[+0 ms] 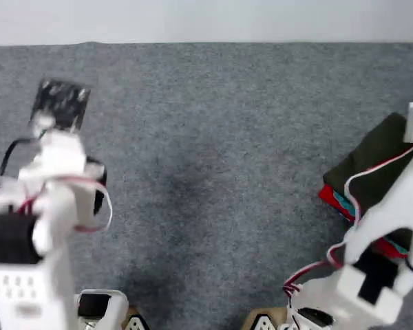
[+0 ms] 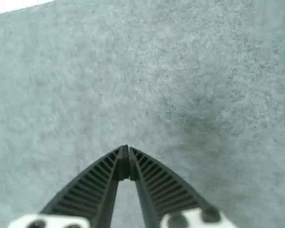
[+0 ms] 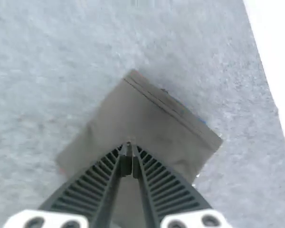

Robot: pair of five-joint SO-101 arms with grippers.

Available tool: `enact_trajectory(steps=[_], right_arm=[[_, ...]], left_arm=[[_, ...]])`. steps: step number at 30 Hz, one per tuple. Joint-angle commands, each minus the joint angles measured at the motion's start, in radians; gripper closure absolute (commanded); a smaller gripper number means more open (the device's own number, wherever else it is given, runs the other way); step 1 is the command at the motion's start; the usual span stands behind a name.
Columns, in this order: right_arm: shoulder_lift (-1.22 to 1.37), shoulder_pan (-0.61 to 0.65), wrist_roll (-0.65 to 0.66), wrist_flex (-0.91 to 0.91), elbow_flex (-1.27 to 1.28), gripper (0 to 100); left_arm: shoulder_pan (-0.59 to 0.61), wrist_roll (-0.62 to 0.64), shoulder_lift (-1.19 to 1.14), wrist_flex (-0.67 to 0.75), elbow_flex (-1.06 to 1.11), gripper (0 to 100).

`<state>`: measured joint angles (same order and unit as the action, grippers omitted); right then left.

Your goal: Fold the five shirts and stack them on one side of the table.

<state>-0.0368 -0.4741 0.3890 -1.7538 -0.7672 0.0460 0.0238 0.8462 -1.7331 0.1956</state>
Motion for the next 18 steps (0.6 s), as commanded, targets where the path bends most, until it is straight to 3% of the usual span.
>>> enact_trajectory(steps=[1,5,10,14,18], right_arm=[[-0.194,0.077,-0.032,-0.042,0.101,99.0],[-0.366,0.162,-0.035,-0.041,0.31,99.0],[-0.544,0.283,-0.044,-0.013,0.669,99.0],[-0.7,0.297,-0.245,0.134,0.956,99.0],[-0.886,0.302,-0.439,0.283,1.229,99.0]], left_arm=[[-0.002,0.083,0.172,-0.02,0.143,99],[0.005,0.086,0.377,0.018,0.318,99],[0.005,0.089,0.644,0.19,0.556,99],[0.005,0.087,0.842,0.313,0.792,99],[0.003,0.087,0.985,0.341,0.977,99]])
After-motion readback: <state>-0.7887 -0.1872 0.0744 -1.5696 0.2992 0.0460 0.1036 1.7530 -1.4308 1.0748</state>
